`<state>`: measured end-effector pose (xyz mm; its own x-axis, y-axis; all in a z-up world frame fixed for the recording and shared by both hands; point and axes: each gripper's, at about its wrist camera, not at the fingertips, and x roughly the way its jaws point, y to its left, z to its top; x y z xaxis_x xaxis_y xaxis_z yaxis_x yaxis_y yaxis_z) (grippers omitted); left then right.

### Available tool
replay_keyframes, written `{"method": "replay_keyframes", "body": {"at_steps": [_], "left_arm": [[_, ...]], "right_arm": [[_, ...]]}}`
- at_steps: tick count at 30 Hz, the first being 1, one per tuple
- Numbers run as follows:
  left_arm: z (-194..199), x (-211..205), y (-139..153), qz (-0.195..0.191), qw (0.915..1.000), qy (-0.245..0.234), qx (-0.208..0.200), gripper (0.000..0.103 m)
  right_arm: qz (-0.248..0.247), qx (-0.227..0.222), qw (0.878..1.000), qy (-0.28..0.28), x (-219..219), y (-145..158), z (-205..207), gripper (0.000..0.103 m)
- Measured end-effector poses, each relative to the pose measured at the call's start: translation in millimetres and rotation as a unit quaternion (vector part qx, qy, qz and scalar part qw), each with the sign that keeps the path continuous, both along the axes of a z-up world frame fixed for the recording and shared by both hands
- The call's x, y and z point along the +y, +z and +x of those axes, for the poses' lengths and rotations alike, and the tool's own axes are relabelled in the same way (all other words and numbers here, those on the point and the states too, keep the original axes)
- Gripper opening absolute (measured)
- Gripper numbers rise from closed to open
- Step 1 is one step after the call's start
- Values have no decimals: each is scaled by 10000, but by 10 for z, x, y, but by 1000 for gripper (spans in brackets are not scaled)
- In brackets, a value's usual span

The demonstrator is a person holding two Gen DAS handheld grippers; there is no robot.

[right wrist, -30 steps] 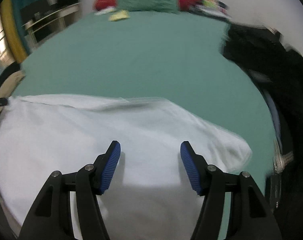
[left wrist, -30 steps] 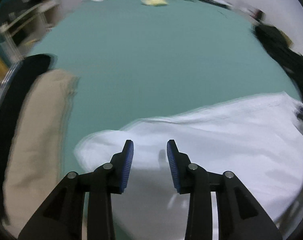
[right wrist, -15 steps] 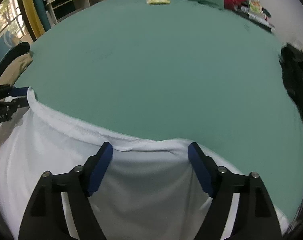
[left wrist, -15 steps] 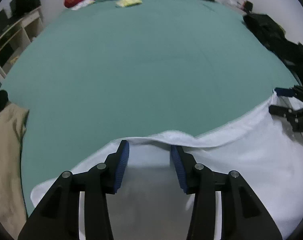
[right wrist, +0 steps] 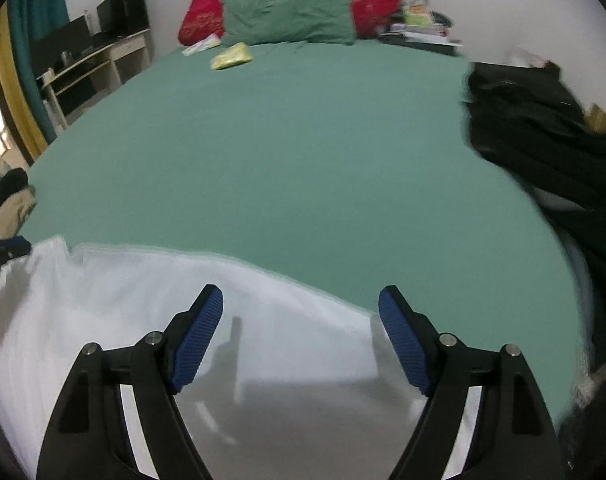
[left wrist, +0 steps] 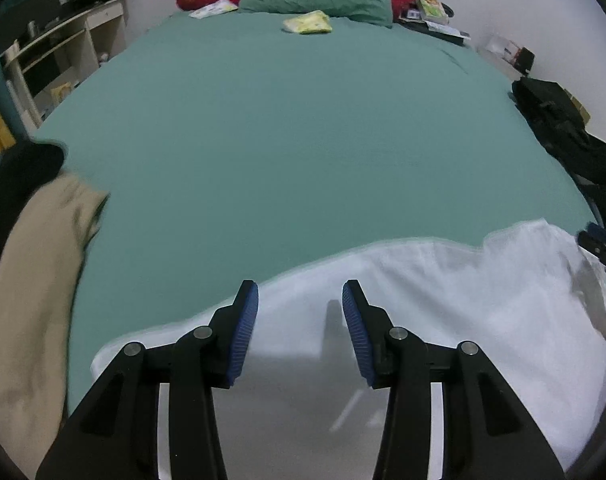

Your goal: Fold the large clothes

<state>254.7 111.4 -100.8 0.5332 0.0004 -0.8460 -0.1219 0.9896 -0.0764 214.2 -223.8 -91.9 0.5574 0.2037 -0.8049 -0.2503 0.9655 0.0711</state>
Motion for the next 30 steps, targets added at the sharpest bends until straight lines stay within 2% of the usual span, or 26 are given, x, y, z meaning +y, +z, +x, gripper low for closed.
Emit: {"method": "replay_keyframes", "body": {"at_steps": [2, 4, 6, 9, 11, 13, 14, 15, 17, 19, 21, 24, 26, 27, 29, 30], "left_arm": [[-244, 60, -2, -124, 9998, 110, 84, 47], [-475, 138, -38, -212, 9994, 195, 217, 47], [-700, 182, -117, -165, 9986, 284, 406, 47], [-942, 332, -235, -45, 9969, 499, 607, 47], [-1081, 372, -270, -30, 9967, 629, 506, 47], [-1159, 388, -265, 143, 9970, 612, 453, 48], [-1168, 377, -274, 196, 9970, 609, 438, 48], [-1166, 364, -289, 261, 9968, 618, 440, 48], [-1147, 347, -297, 335, 9963, 650, 449, 49], [-1120, 326, -305, 387, 9960, 662, 464, 49], [-1130, 342, -311, 375, 9961, 667, 447, 49], [-1099, 271, -315, 371, 9966, 610, 415, 49], [-1090, 282, -327, 359, 9967, 600, 401, 50], [-1096, 276, -330, 371, 9968, 594, 388, 50], [-1106, 264, -336, 396, 9969, 580, 360, 50], [-1068, 300, -357, 396, 9969, 573, 352, 50]], "right_arm": [[-42, 52, 9997, -214, -261, 22, -173, 80], [27, 292, 9988, -404, -522, -17, -303, 80], [291, 562, 9955, -711, -836, -96, -366, 80], [731, 696, 9868, -1270, -1237, -200, -358, 80], [946, 688, 9813, -1530, -1357, -246, -377, 79], [964, 601, 9793, -1673, -1421, -242, -413, 71], [1011, 557, 9784, -1716, -1441, -240, -441, 62], [1202, 565, 9758, -1737, -1462, -252, -452, 41], [1693, 778, 9671, -1731, -1510, -324, -446, 25], [2358, 971, 9502, -1793, -1628, -393, -394, 25], [2520, 1056, 9433, -1886, -1617, -400, -392, 25], [2609, 1061, 9416, -1845, -1549, -317, -395, 25], [2543, 1064, 9457, -1722, -1521, -260, -403, 26], [2505, 1146, 9475, -1621, -1486, -271, -374, 26], [2404, 1592, 9488, -1290, -1346, -410, -251, 27], [2389, 1631, 9493, -1229, -1303, -453, -217, 27]]}}
